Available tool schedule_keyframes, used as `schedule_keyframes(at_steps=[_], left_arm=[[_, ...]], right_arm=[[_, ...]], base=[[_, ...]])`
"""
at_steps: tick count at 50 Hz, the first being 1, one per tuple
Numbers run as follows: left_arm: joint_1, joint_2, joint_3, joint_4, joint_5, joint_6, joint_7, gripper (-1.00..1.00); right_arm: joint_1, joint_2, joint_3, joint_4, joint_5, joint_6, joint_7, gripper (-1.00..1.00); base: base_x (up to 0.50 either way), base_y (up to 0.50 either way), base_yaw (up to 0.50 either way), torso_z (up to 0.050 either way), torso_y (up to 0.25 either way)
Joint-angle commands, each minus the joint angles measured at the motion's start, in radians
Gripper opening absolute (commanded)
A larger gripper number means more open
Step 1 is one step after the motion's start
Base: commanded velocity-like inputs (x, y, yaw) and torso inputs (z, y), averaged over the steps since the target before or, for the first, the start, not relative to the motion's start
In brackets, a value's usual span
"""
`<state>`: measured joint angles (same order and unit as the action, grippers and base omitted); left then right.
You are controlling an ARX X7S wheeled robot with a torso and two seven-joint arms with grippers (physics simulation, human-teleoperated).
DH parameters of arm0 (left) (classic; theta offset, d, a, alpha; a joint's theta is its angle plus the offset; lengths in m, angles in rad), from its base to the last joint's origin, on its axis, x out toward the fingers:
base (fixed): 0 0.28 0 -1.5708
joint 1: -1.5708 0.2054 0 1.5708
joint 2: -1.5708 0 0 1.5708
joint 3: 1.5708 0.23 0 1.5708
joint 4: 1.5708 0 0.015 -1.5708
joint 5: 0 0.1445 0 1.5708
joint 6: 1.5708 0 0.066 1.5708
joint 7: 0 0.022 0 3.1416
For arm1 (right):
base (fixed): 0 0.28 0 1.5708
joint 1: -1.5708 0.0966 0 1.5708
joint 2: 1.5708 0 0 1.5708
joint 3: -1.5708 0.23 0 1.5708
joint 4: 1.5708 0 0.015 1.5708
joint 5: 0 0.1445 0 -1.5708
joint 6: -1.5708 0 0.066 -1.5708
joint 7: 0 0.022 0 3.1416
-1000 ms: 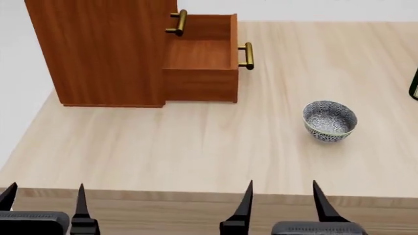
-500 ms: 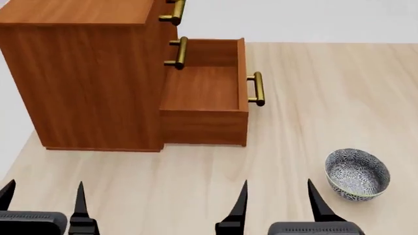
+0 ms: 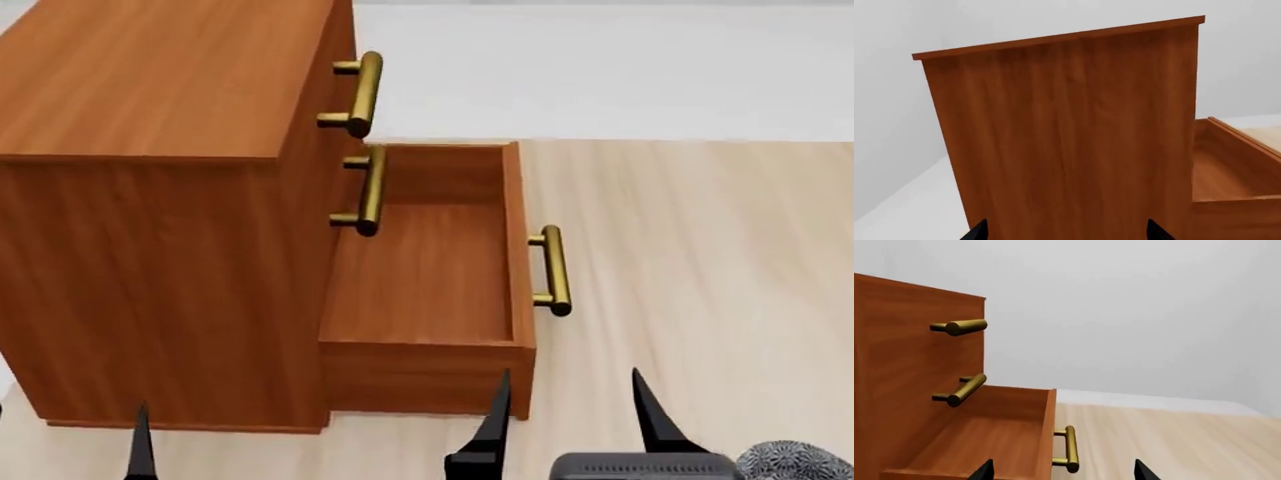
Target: Put the bowl in the bottom drawer of the cabinet.
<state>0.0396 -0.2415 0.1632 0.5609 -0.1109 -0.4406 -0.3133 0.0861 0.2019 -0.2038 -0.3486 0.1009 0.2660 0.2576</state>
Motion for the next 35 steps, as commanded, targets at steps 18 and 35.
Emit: schedule_keyframes(at_steps=[18,35], left_arm=[[0.183,-0.054,-0.006,0.142,-0.01,0.022,-0.02,1.0],[0.214,-0.075,0.006,0.174,-0.018,0.022,-0.016,1.0]], right_arm=[[0.021,0.007,-0.017,0.026,0.001,0.001,0.019,1.0],[0.031,0.013,-0.026,0.035,0.008,0.001,0.024,1.0]], base=[[0.5,0.06,0.0,0.0,0.0],[0.5,0.06,0.0,0.0,0.0]])
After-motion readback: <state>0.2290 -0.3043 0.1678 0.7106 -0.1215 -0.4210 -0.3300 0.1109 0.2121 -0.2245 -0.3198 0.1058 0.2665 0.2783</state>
